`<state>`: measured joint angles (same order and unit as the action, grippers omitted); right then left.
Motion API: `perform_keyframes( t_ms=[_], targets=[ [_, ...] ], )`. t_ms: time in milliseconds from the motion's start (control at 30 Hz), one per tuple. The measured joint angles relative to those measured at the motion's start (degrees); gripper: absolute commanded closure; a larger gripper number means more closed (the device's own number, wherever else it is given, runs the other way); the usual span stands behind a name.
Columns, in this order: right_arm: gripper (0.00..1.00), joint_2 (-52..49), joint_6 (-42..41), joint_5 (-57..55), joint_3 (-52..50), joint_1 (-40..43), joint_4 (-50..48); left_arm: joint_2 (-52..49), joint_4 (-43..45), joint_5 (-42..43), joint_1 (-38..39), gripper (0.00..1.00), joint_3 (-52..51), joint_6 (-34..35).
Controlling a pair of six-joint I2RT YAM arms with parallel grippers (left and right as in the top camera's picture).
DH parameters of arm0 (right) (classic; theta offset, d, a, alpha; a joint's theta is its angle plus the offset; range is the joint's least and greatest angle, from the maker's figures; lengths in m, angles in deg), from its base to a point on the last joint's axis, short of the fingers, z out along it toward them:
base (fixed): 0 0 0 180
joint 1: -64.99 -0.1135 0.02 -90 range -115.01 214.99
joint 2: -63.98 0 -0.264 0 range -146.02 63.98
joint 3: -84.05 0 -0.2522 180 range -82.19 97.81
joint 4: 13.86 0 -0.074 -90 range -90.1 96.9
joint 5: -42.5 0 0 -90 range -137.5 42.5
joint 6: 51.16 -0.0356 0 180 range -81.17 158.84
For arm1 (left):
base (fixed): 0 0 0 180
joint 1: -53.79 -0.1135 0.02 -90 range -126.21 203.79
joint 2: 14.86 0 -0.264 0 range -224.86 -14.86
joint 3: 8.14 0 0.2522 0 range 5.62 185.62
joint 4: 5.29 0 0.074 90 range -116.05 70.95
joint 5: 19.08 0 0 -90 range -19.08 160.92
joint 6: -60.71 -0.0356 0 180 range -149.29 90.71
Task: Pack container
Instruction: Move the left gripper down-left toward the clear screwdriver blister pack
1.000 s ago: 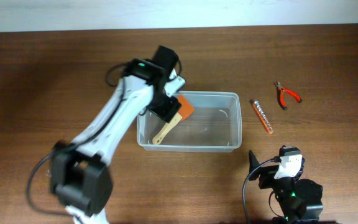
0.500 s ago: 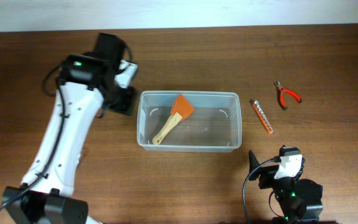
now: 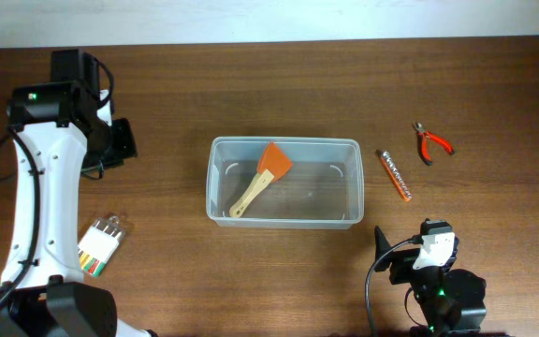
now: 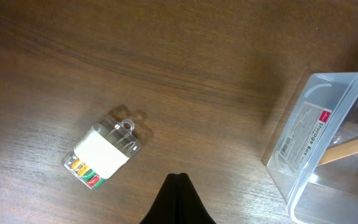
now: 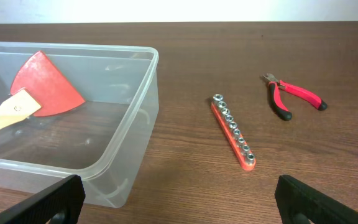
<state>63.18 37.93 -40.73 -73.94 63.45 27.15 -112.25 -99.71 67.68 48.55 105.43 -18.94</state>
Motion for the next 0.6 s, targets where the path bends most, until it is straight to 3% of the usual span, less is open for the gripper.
perform_keyframes(
  t_ms=[467,500,533,600],
  targets=[
    [0.01,0.00,0.02,0.00,0.00,0.00,0.00,0.00,-0.09,-0.26,-0.33,0.97,0.00,1.22],
    [0.01,0.00,0.00,0.00,0.00,0.00,0.00,0.00,-0.42,-0.59,-0.59,0.93,0.00,2.10],
    [0.01,0.00,0.02,0.00,0.00,0.00,0.00,0.00,-0.96,-1.05,-1.01,0.69,0.02,3.17],
    [0.01,0.00,0.02,0.00,0.00,0.00,0.00,0.00,-2.45,-1.99,-2.29,0.46,0.00,6.05]
  ],
)
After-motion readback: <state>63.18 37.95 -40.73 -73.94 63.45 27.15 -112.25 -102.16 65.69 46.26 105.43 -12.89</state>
